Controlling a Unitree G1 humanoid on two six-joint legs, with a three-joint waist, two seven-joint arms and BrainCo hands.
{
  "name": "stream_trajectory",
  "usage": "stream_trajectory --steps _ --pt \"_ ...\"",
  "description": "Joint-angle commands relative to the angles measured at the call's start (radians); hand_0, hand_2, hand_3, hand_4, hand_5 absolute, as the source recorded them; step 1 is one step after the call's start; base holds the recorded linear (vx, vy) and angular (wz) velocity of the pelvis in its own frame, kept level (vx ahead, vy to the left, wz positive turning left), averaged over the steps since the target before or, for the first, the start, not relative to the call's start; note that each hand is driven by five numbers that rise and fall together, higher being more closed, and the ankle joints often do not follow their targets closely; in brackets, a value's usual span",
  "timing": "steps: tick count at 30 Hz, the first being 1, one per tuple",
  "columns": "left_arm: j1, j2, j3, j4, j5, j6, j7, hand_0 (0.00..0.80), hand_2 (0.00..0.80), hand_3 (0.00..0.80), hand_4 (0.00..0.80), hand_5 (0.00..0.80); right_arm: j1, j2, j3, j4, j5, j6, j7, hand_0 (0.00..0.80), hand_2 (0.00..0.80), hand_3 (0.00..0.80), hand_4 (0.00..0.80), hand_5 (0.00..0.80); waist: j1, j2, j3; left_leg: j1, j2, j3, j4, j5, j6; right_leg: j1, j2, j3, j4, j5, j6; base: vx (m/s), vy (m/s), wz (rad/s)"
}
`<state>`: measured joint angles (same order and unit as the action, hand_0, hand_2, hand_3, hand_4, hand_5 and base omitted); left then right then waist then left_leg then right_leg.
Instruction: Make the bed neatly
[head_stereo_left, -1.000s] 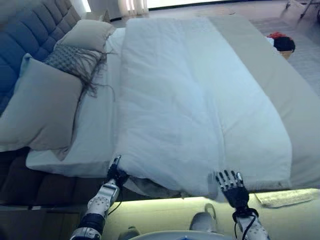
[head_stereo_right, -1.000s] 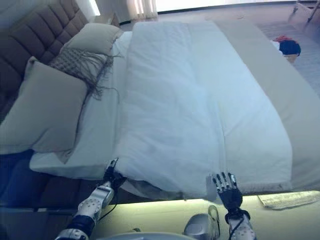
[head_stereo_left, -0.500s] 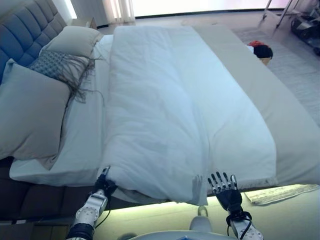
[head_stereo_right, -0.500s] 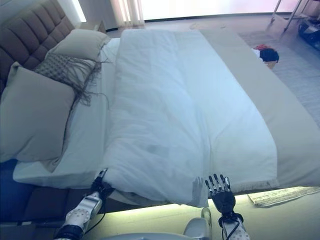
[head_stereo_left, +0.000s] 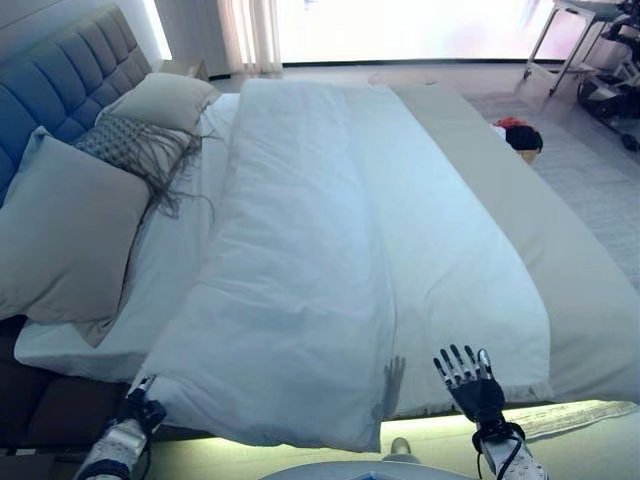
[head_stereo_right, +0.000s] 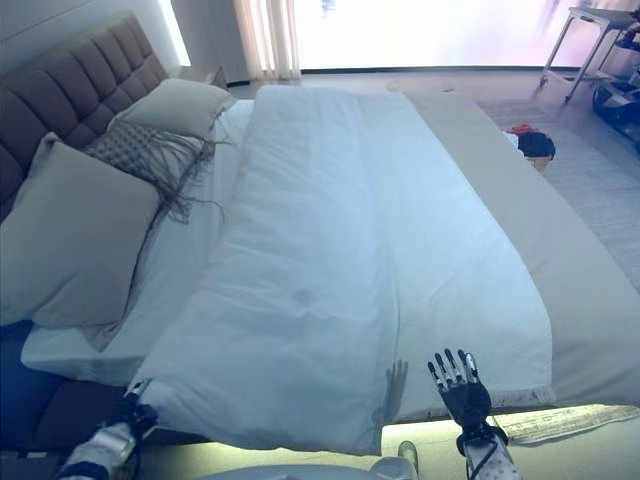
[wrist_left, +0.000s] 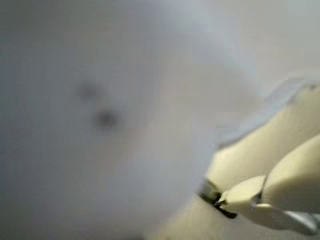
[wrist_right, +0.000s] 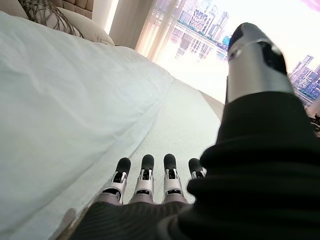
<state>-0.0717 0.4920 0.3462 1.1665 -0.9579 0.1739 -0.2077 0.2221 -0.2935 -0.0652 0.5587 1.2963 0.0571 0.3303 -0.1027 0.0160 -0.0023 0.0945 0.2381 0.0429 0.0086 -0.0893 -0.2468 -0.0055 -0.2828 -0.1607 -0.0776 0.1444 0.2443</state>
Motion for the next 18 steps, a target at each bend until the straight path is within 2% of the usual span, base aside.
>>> stream_trajectory --steps 1,5,18 --pt "0.031 0.308 0.186 0.069 -0.016 -0.092 -0.004 0.800 0.800 0.800 0.800 0.800 -0.024 -0.019 -0.038 -0.079 -0.018 -0.004 0.010 0.000 0.000 0.000 0.000 0.000 0.041 0.014 -0.016 -0.094 0.015 0.030 0.007 0.129 0.080 -0.023 -0.040 0.029 0.149 -0.114 0.008 0.035 0.049 0.03" --pt "0.049 0.294 0.204 0.081 -0.043 -0.084 -0.010 0.800 0.800 0.800 0.800 0.800 -0.035 -0.020 -0.040 -0.063 -0.018 0.002 0.017 0.000 0.000 0.000 0.000 0.000 0.049 0.017 -0.016 -0.098 0.010 0.025 0.015 0.121 0.083 -0.024 -0.046 0.030 0.153 -0.121 0.007 0.038 0.036 0.00" --pt "0.153 0.079 0.215 0.014 -0.111 -0.116 0.005 0.800 0.800 0.800 0.800 0.800 0.003 -0.012 -0.101 -0.066 -0.047 0.017 0.038 0.000 0.000 0.000 0.000 0.000 0.079 0.004 -0.010 -0.125 0.011 -0.004 0.032 0.120 0.082 -0.016 -0.045 0.021 0.156 -0.137 -0.002 0.029 0.008 0.00"
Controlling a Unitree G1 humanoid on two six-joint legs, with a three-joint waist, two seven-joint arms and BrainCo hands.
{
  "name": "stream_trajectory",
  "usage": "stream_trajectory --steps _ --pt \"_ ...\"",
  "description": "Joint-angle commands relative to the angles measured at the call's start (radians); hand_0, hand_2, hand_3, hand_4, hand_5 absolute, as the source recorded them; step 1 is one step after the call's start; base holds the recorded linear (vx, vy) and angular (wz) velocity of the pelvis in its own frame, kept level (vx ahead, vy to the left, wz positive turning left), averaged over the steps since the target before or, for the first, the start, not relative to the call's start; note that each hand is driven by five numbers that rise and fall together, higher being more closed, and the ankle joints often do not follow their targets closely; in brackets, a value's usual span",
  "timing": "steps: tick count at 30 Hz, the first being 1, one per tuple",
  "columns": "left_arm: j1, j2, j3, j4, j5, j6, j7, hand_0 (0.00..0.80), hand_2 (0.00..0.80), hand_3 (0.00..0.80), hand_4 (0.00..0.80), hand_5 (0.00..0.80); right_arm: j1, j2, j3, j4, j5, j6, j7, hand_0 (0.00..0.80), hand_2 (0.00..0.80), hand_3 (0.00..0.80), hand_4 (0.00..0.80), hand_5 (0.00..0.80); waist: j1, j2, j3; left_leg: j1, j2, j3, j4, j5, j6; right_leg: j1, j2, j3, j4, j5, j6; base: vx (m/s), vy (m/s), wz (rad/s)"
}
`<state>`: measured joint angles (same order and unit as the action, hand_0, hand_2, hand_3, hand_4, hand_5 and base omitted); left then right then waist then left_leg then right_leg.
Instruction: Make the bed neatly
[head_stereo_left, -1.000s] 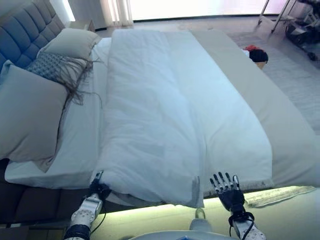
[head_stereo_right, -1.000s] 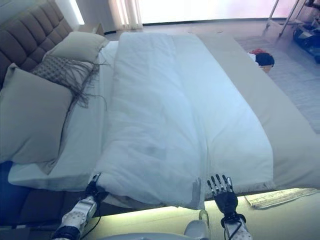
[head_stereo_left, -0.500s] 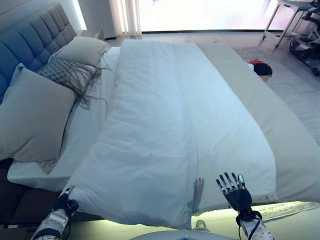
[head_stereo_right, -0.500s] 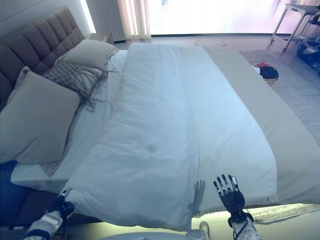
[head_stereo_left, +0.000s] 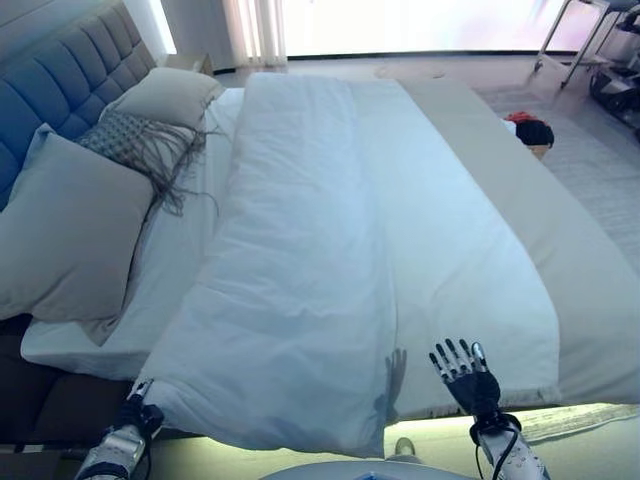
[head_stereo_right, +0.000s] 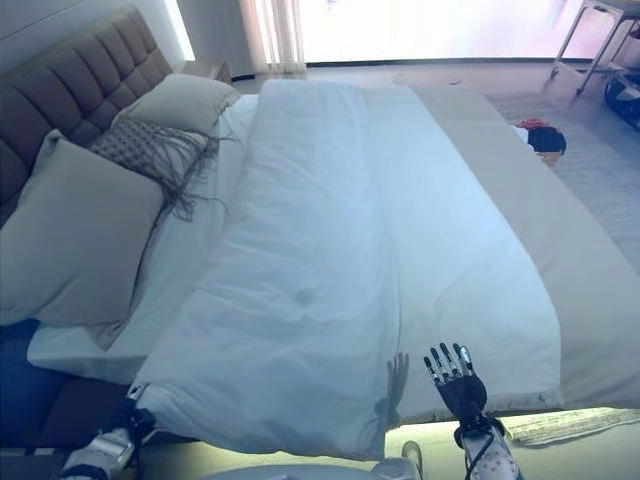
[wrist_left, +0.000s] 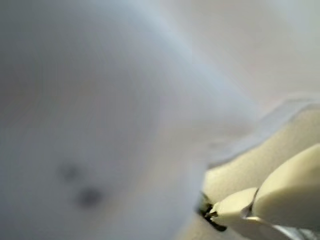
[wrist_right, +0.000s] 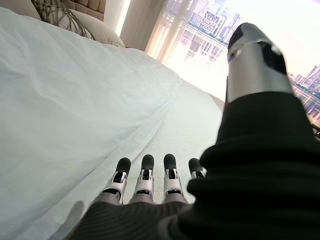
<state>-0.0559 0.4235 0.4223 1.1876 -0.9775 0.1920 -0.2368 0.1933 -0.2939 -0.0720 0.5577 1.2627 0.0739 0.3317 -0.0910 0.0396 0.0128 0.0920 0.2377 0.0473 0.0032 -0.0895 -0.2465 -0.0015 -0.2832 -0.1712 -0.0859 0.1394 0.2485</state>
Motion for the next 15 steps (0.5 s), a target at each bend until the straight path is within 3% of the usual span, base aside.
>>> stream_trajectory --steps 1,7,11,15 --pt "0.147 0.127 0.138 -0.017 -0.099 -0.141 0.033 0.800 0.800 0.800 0.800 0.800 0.035 -0.013 -0.103 -0.062 -0.014 0.004 0.045 0.000 0.000 0.000 0.000 0.000 0.072 -0.021 -0.023 -0.128 0.013 -0.014 0.044 0.118 0.080 -0.021 -0.045 0.029 0.165 -0.133 -0.006 0.000 0.000 0.00" --pt "0.214 -0.009 0.106 -0.001 -0.091 -0.181 0.078 0.800 0.800 0.800 0.800 0.800 0.038 -0.014 -0.148 -0.044 -0.034 0.018 0.079 0.000 0.000 0.000 0.000 0.000 0.104 -0.034 -0.002 -0.167 0.021 -0.054 0.096 0.105 0.071 -0.031 -0.048 0.025 0.188 -0.140 -0.006 0.019 0.014 0.04" --pt "0.240 -0.037 0.089 0.025 -0.067 -0.210 0.094 0.800 0.800 0.800 0.800 0.800 0.057 -0.042 -0.167 -0.059 -0.080 0.037 0.102 0.000 0.000 0.000 0.000 0.000 0.107 -0.038 0.022 -0.212 0.028 -0.086 0.170 0.084 0.061 -0.059 -0.052 0.038 0.237 -0.162 -0.007 0.060 0.076 0.16" --pt "0.139 -0.001 -0.021 0.036 -0.096 -0.241 0.103 0.800 0.800 0.800 0.800 0.800 -0.033 -0.080 -0.123 -0.040 -0.035 -0.058 0.180 0.000 0.000 0.000 0.000 0.000 0.110 -0.030 0.155 -0.444 0.012 -0.175 0.323 0.068 0.057 -0.296 -0.063 0.088 0.408 -0.176 -0.015 -0.424 0.092 0.21"
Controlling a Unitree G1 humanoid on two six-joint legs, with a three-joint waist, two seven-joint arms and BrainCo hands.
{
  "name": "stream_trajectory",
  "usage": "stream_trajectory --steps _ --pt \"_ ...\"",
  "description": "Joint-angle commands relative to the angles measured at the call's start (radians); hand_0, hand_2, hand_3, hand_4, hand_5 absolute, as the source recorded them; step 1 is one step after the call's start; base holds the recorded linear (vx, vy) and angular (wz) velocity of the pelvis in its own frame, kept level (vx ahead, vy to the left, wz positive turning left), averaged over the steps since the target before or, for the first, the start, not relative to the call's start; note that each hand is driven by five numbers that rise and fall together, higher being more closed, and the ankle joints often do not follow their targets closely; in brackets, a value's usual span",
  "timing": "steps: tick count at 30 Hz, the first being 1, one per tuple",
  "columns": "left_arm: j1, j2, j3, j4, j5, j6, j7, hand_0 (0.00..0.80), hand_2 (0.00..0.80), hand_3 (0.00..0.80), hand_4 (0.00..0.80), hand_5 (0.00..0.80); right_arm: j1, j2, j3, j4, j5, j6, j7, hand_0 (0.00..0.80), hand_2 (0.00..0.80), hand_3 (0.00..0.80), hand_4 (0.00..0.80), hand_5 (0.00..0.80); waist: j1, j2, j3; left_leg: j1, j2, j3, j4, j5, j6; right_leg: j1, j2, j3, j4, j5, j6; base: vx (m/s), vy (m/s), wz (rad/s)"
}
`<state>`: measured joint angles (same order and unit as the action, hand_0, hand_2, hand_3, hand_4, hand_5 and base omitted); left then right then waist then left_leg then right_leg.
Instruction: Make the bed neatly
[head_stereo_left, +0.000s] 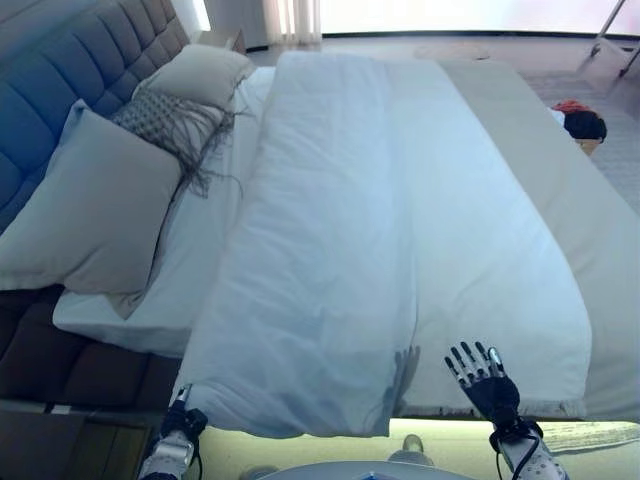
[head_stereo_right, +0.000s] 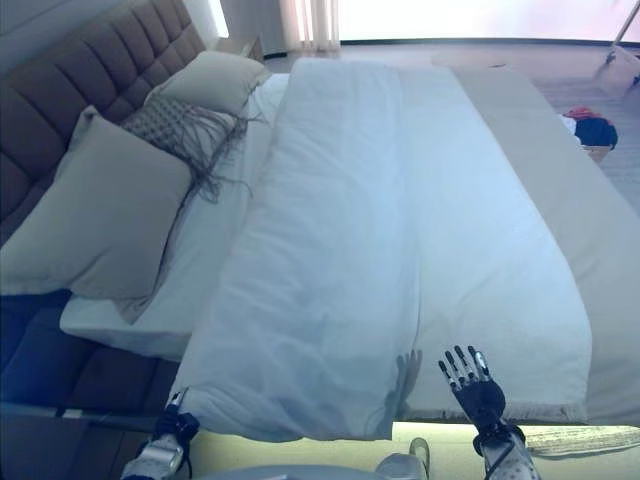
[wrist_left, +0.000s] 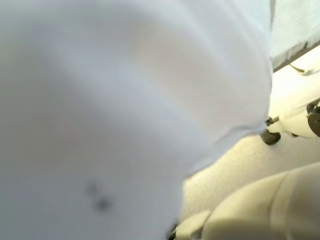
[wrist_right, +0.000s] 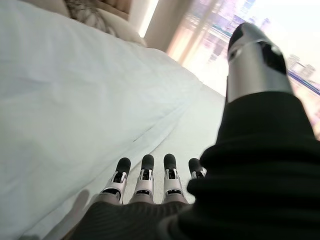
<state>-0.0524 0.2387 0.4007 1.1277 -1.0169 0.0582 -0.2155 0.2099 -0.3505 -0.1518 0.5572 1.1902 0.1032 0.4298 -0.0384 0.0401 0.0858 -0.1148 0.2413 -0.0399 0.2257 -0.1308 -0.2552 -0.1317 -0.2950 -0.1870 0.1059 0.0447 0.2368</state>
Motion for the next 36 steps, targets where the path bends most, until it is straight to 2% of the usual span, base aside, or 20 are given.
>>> stream_trajectory --steps 1,4,9,13,15,16,17,18,19,21,23,26,29,31,34,36 --pt "0.099 0.198 -0.027 0.103 -0.065 -0.113 0.085 0.800 0.800 0.800 0.800 0.800 -0.080 -0.025 -0.028 -0.032 0.049 -0.114 0.100 0.000 0.000 0.000 0.000 0.000 0.056 -0.028 0.111 -0.296 0.000 -0.104 0.125 0.112 0.066 -0.228 -0.051 0.112 0.254 -0.084 -0.006 -0.476 0.073 0.21" --pt "0.014 0.222 -0.094 0.116 -0.076 -0.134 0.104 0.800 0.800 0.800 0.800 0.800 -0.136 -0.032 0.014 -0.049 0.085 -0.173 0.116 0.000 0.000 0.000 0.000 0.000 0.053 -0.023 0.175 -0.439 -0.029 -0.134 0.164 0.135 0.071 -0.382 -0.052 0.126 0.338 -0.083 -0.012 -0.386 0.075 0.38" --pt "-0.031 0.201 -0.156 0.093 -0.064 -0.149 0.180 0.800 0.800 0.800 0.800 0.800 -0.188 -0.051 0.029 -0.088 0.135 -0.182 0.132 0.000 0.000 0.000 0.000 0.000 0.059 -0.023 0.219 -0.572 -0.077 -0.132 0.181 0.170 0.090 -0.551 -0.055 0.151 0.424 -0.078 -0.014 -0.207 0.114 0.05" --pt "-0.049 0.208 -0.187 0.104 0.051 -0.126 0.288 0.800 0.800 0.800 0.800 0.800 -0.220 -0.075 0.044 -0.119 0.134 -0.166 0.118 0.000 0.000 0.000 0.000 0.000 0.059 -0.025 0.229 -0.616 -0.082 -0.121 0.179 0.189 0.096 -0.607 -0.052 0.160 0.439 -0.068 -0.017 -0.108 0.097 -0.01" --pt "-0.062 0.219 -0.221 0.129 0.127 -0.085 0.342 0.800 0.800 0.800 0.800 0.800 -0.230 -0.089 0.049 -0.142 0.149 -0.163 0.104 0.000 0.000 0.000 0.000 0.000 0.055 -0.023 0.230 -0.629 -0.083 -0.115 0.175 0.197 0.096 -0.623 -0.053 0.159 0.436 -0.061 -0.018 -0.072 0.071 -0.07" --pt "-0.067 0.222 -0.238 0.151 0.172 -0.067 0.381 0.558 0.558 0.558 0.558 0.558 -0.233 -0.093 0.051 -0.154 0.152 -0.163 0.100 0.000 0.000 0.000 0.000 0.000 0.052 -0.021 0.230 -0.631 -0.083 -0.112 0.171 0.200 0.097 -0.627 -0.053 0.159 0.434 -0.057 -0.018 -0.062 0.082 -0.02" --pt "-0.071 0.227 -0.263 0.187 0.269 -0.050 0.443 0.223 0.223 0.223 0.223 0.223 -0.238 -0.097 0.053 -0.163 0.150 -0.163 0.097 0.000 0.000 0.000 0.000 0.000 0.047 -0.017 0.229 -0.633 -0.082 -0.108 0.168 0.203 0.098 -0.632 -0.054 0.160 0.432 -0.053 -0.018 -0.053 0.098 0.01" --pt "-0.075 0.234 -0.297 0.208 0.395 -0.020 0.502 0.000 0.000 0.000 0.000 0.000 -0.241 -0.101 0.052 -0.174 0.147 -0.159 0.093 0.000 0.000 0.000 0.000 0.000 0.043 -0.015 0.229 -0.633 -0.081 -0.103 0.164 0.206 0.099 -0.634 -0.055 0.159 0.428 -0.050 -0.019 -0.044 0.099 0.02" --pt "-0.074 0.238 -0.369 0.214 0.587 0.043 0.582 0.000 0.000 0.000 0.000 0.000 -0.241 -0.106 0.053 -0.197 0.148 -0.154 0.083 0.000 0.000 0.000 0.000 0.000 0.039 -0.013 0.229 -0.633 -0.080 -0.098 0.160 0.211 0.100 -0.635 -0.054 0.159 0.422 -0.042 -0.020 -0.027 0.071 0.03" --pt "-0.057 0.233 -0.456 0.159 0.741 0.145 0.675 0.000 0.000 0.000 0.000 0.000 -0.234 -0.101 0.066 -0.247 0.135 -0.154 0.054 0.000 0.000 0.000 0.000 0.000 0.032 -0.011 0.232 -0.628 -0.076 -0.090 0.153 0.215 0.101 -0.635 -0.044 0.167 0.414 -0.033 -0.021 -0.007 0.064 0.05" --pt "-0.045 0.216 -0.480 0.139 0.685 0.190 0.693 0.000 0.000 0.000 0.000 0.000 -0.229 -0.099 0.072 -0.274 0.122 -0.158 0.038 0.000 0.000 0.000 0.000 0.000 0.027 -0.008 0.235 -0.615 -0.074 -0.077 0.146 0.213 0.103 -0.631 -0.046 0.170 0.411 -0.030 -0.020 0.012 0.080 0.03" --pt "-0.033 0.196 -0.464 0.172 0.696 0.187 0.682 0.000 0.000 0.000 0.000 0.000 -0.231 -0.100 0.048 -0.260 0.112 -0.146 0.056 0.000 0.000 0.000 0.000 0.000 0.022 0.000 0.238 -0.595 -0.078 -0.063 0.136 0.208 0.104 -0.624 -0.054 0.169 0.403 -0.027 -0.020 0.004 0.067 0.06" --pt "-0.016 0.189 -0.439 0.202 0.667 0.142 0.661 0.000 0.000 0.000 0.000 0.000 -0.233 -0.088 0.038 -0.257 0.100 -0.146 0.058 0.000 0.000 0.000 0.000 0.000 0.021 0.004 0.240 -0.578 -0.080 -0.054 0.125 0.209 0.104 -0.615 -0.058 0.167 0.393 -0.021 -0.019 0.000 0.007 0.02" --pt "-0.005 0.190 -0.400 0.193 0.568 0.062 0.618 0.000 0.000 0.000 0.000 0.000 -0.235 -0.090 0.031 -0.256 0.091 -0.142 0.058 0.000 0.000 0.000 0.000 0.000 0.017 0.011 0.240 -0.559 -0.077 -0.043 0.113 0.210 0.102 -0.606 -0.059 0.170 0.386 -0.020 -0.020 0.044 0.057 -0.05" --pt "-0.009 0.193 -0.296 0.101 0.404 -0.085 0.407 0.000 0.000 0.000 0.000 0.000 -0.236 -0.101 0.005 -0.243 0.074 -0.128 0.070 0.000 0.000 0.000 0.000 0.000 0.013 0.029 0.236 -0.527 -0.079 -0.026 0.094 0.209 0.104 -0.594 -0.065 0.180 0.381 -0.025 -0.016 0.059 0.093 0.00" --pt "-0.010 0.175 -0.233 -0.029 0.204 -0.163 0.172 0.000 0.000 0.000 0.000 0.000 -0.232 -0.111 -0.023 -0.234 0.068 -0.126 0.080 0.000 0.000 0.000 0.000 0.000 0.017 0.047 0.235 -0.518 -0.090 -0.023 0.087 0.208 0.106 -0.590 -0.074 0.183 0.377 -0.025 -0.011 0.018 0.073 0.06"
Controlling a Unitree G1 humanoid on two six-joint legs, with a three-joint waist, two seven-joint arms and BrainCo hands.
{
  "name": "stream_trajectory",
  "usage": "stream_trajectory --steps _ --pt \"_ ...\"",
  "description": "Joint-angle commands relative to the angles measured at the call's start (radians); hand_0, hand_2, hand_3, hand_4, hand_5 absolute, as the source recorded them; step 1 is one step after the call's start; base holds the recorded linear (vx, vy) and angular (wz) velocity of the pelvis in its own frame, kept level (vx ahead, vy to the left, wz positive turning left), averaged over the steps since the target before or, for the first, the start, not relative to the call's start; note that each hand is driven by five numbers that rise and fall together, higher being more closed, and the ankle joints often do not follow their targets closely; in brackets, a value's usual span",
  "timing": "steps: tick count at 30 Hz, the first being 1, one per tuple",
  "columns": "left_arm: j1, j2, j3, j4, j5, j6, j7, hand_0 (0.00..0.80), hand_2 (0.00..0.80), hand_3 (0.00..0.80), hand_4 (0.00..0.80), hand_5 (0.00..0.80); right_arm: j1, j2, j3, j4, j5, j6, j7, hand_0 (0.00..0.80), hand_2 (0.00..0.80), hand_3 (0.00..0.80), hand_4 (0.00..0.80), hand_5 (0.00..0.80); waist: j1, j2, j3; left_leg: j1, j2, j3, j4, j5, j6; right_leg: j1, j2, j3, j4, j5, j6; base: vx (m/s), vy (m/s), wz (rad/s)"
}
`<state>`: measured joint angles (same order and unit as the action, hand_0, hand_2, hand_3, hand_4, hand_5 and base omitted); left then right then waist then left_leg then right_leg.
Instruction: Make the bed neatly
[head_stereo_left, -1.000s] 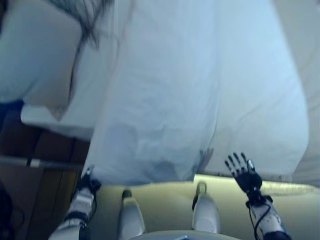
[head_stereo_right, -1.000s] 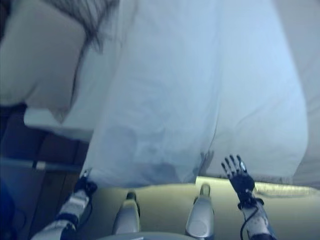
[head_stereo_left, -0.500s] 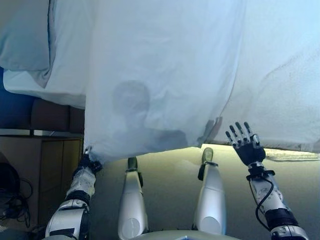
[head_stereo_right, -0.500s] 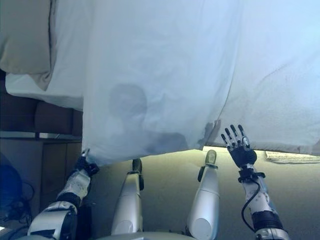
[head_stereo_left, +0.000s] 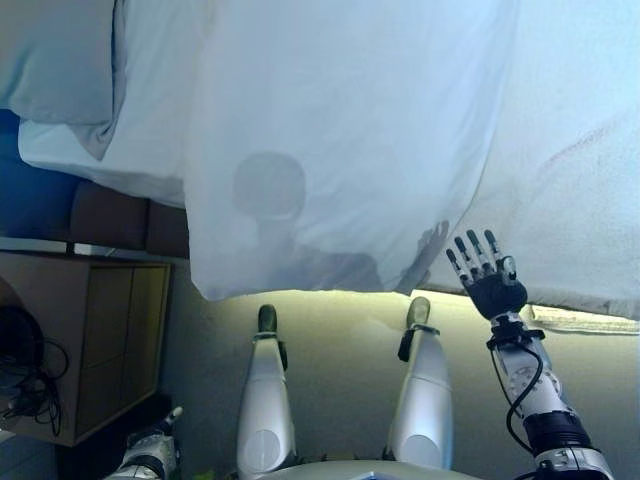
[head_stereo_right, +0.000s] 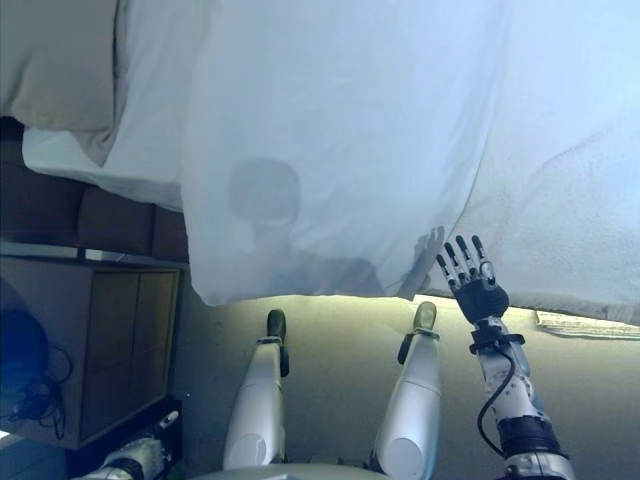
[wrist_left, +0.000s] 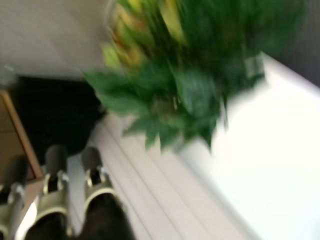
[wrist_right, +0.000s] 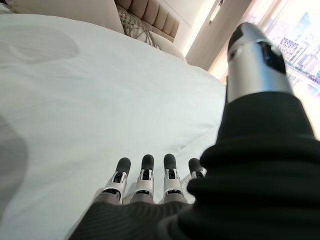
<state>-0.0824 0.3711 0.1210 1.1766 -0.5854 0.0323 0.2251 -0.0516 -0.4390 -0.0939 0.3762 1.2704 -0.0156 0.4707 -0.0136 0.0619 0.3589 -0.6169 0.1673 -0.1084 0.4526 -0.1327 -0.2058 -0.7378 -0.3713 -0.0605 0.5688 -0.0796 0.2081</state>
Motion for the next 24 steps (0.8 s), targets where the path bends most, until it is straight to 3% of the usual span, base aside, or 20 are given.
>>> stream_trajectory --steps 1,2,4,7,11,19,21,24 --pt "0.024 0.027 0.067 -0.135 -0.333 -0.135 -0.384 0.000 0.000 0.000 0.000 0.000 0.032 -0.025 -0.093 -0.049 -0.015 -0.008 0.044 0.000 0.000 0.000 0.000 0.000 -0.006 0.033 -0.039 -0.015 -0.020 0.046 -0.141 0.209 0.057 0.017 -0.001 0.058 -0.087 0.099 0.020 -0.010 0.062 0.11" --pt "0.032 -0.002 0.076 -0.212 -0.482 -0.112 -0.538 0.000 0.000 0.000 0.000 0.000 0.033 -0.028 -0.109 -0.036 -0.019 -0.009 0.056 0.000 0.000 0.000 0.000 0.000 -0.003 0.044 -0.038 -0.016 -0.027 0.046 -0.142 0.208 0.058 0.016 -0.004 0.060 -0.091 0.100 0.022 -0.037 0.059 0.14" --pt "0.062 -0.044 0.024 -0.362 -0.700 -0.063 -0.806 0.000 0.000 0.000 0.000 0.000 0.020 -0.035 -0.133 -0.007 -0.018 -0.016 0.074 0.000 0.000 0.000 0.000 0.000 0.005 0.060 -0.031 -0.023 -0.035 0.042 -0.144 0.207 0.059 0.014 -0.005 0.064 -0.098 0.106 0.023 -0.055 0.019 0.13" --pt "0.082 -0.076 -0.051 -0.560 -0.876 0.008 -1.026 0.000 0.000 0.000 0.000 0.000 0.008 -0.037 -0.138 0.032 0.002 -0.038 0.097 0.000 0.000 0.000 0.000 0.000 0.019 0.062 -0.022 -0.032 -0.037 0.041 -0.149 0.204 0.060 0.014 0.001 0.061 -0.114 0.118 0.024 -0.040 -0.041 0.06" --pt "0.058 -0.104 -0.089 -0.694 -1.001 0.059 -1.071 0.000 0.000 0.000 0.000 0.000 0.001 -0.027 -0.119 0.028 0.022 -0.056 0.096 0.000 0.000 0.000 0.000 0.000 0.020 0.046 -0.010 -0.052 -0.040 0.036 -0.141 0.201 0.061 0.009 0.009 0.059 -0.126 0.127 0.022 -0.012 -0.016 0.01" --pt "-0.023 -0.147 -0.147 -0.661 -1.049 0.069 -1.135 0.000 0.000 0.000 0.000 0.000 -0.013 -0.033 -0.087 -0.032 0.014 -0.107 0.083 0.000 0.000 0.000 0.000 0.000 0.008 -0.002 0.021 -0.167 -0.044 0.008 -0.088 0.203 0.065 -0.073 0.021 0.059 -0.096 0.129 0.016 -0.015 0.038 0.07" --pt "-0.048 -0.143 -0.157 -0.657 -1.050 0.060 -1.140 0.000 0.000 0.000 0.000 0.000 -0.030 -0.038 -0.083 -0.042 0.011 -0.126 0.089 0.000 0.000 0.000 0.000 0.000 0.011 -0.016 0.035 -0.211 -0.044 -0.001 -0.050 0.170 0.062 -0.102 0.019 0.060 -0.060 0.094 0.017 0.041 0.057 0.07" --pt "-0.071 -0.129 -0.170 -0.673 -1.024 0.033 -1.094 0.000 0.000 0.000 0.000 0.000 -0.044 -0.042 -0.079 -0.091 0.023 -0.144 0.077 0.000 0.000 0.000 0.000 0.000 0.019 -0.039 0.051 -0.293 -0.053 -0.009 -0.002 0.170 0.066 -0.155 0.020 0.051 -0.014 0.087 0.008 -0.059 0.022 0.10"
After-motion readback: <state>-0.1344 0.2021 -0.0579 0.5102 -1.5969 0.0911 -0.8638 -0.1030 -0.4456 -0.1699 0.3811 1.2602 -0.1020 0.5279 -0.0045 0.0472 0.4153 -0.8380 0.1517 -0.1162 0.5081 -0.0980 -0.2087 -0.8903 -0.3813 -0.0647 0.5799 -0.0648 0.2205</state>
